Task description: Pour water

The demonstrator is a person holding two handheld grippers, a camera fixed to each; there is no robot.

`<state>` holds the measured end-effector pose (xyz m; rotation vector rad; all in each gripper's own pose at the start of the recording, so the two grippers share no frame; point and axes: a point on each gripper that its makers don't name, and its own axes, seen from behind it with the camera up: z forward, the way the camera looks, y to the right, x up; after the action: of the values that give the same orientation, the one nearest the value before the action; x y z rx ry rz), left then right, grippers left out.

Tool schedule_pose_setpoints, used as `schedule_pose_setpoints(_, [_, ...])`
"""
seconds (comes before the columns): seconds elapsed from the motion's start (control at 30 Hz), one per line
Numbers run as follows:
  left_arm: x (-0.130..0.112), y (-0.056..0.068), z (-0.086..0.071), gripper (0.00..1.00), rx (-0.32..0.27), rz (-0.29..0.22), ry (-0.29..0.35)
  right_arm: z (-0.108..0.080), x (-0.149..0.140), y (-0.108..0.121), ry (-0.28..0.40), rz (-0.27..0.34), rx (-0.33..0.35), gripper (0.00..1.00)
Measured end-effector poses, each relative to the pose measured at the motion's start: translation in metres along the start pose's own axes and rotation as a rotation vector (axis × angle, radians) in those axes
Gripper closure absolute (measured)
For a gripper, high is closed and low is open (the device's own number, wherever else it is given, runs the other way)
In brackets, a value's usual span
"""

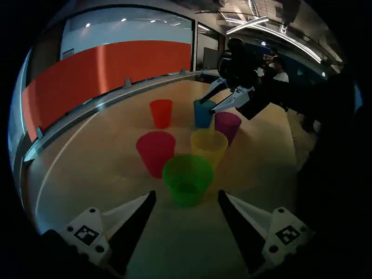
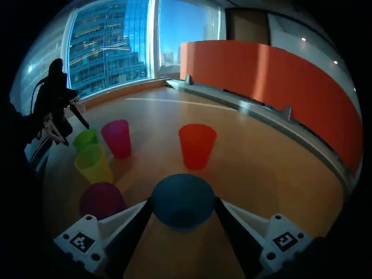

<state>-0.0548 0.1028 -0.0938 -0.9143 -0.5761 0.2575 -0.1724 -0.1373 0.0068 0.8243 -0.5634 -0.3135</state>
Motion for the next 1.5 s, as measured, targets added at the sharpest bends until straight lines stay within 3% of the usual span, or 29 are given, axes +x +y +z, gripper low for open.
schedule_pose_setpoints(0.47, [0.004, -0.007, -0.021, 0.0, 0.056, 0.019, 0.026, -0.035, 0.001, -0.004, 0.026, -0.018, -0.035, 0.0])
schedule_pose_setpoints(0.77, [0.014, -0.022, -0.036, 0.01, 0.155, 0.009, 0.079, -0.061, 0.009, -0.006, 0.079, -0.005, -0.089, 0.0])
schedule_pose_setpoints(1.07, [0.034, -0.04, -0.044, 0.01, 0.264, -0.023, 0.172, -0.085, 0.021, -0.016, 0.161, 0.013, -0.144, 0.0])
schedule_pose_setpoints(1.5, [0.062, -0.076, -0.061, 0.01, 0.479, -0.07, 0.332, -0.118, 0.05, -0.011, 0.341, 0.06, -0.315, 0.0])
